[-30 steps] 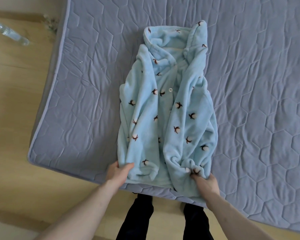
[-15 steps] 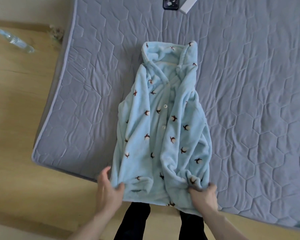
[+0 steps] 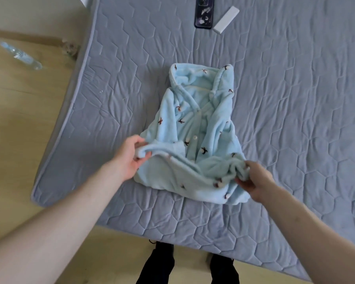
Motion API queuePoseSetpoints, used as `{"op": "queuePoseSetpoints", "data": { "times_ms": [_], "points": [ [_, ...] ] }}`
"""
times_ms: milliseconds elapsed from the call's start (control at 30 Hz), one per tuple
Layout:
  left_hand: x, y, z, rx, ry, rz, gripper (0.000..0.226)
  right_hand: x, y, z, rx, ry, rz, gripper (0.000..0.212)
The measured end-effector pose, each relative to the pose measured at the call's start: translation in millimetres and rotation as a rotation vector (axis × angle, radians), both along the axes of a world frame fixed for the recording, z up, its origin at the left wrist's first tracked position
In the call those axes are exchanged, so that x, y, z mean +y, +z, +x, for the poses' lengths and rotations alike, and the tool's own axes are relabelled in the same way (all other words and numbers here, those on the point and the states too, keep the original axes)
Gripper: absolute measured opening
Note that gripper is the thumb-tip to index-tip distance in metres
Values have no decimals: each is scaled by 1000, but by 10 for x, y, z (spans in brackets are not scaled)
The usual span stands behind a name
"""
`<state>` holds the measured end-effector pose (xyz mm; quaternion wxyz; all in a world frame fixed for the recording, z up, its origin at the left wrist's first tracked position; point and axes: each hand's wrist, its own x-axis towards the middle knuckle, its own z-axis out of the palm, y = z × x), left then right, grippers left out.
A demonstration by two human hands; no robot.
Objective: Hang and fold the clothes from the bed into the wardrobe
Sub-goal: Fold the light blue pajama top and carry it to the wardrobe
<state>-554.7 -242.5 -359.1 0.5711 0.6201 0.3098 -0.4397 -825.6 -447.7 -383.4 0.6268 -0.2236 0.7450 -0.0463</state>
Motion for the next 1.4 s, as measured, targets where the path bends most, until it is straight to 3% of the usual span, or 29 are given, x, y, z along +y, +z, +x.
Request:
{"op": "queuePoseSetpoints", "data": {
  "times_ms": [100, 167, 300, 367, 467, 567, 667, 700, 767, 867, 900, 933, 1033, 1100, 1233, 1300, 1400],
  "points": [
    [-208, -147, 266, -30, -132, 5, 20, -330, -42, 380, -87, 20, -50, 13],
    [-240, -284, 327, -148, -439, 145, 34, -398, -68, 525, -88, 168, -92, 18],
    [-145, -500, 426, -577, -1288, 589, 71, -347, -237, 386, 258, 989, -570, 65],
    [-116, -612, 430, -643, -1393, 665, 81, -230, -318, 263, 271, 1151, -707, 96],
    [-117, -745, 470, -646, -1286, 579, 44, -119, -531, 164, 295, 1237, -602, 111],
    [-129, -792, 555, -582, -1044, 337, 13, -197, -684, 177, 320, 1156, -510, 91],
    [-166, -772, 615, -421, -800, 173, 21, -323, -721, 256, 288, 1063, -612, 30],
    [-162, -770, 631, -387, -787, 179, 25, -356, -725, 276, 270, 1037, -621, 18],
    [-141, -769, 671, -413, -949, 257, 26, -398, -729, 276, 237, 1039, -606, 31],
    [-126, -761, 647, -451, -1305, 266, 27, -444, -706, 251, 157, 1154, -501, 96],
    [-136, -757, 632, -436, -1349, 225, 22, -449, -686, 244, 139, 1218, -433, 105],
    [-144, -731, 611, -419, -1381, 187, 24, -443, -654, 228, 134, 1293, -366, 102],
    [-94, -611, 499, -359, -1570, 117, 31, -347, -570, 137, 122, 1438, -261, 40],
    [29, -516, 356, -299, -1733, 78, 27, -201, -513, 9, 62, 1495, -283, 23],
    [611, -318, -207, -279, -2082, 12, 9, 316, -422, -418, -89, 2043, -365, 29],
    [966, -285, -509, -335, -2238, 0, 12, 619, -403, -679, -117, 2195, -327, 29],
    [1305, -303, -783, -324, -2420, -75, 38, 923, -417, -934, -7, 2266, -173, 56]
  ]
}}
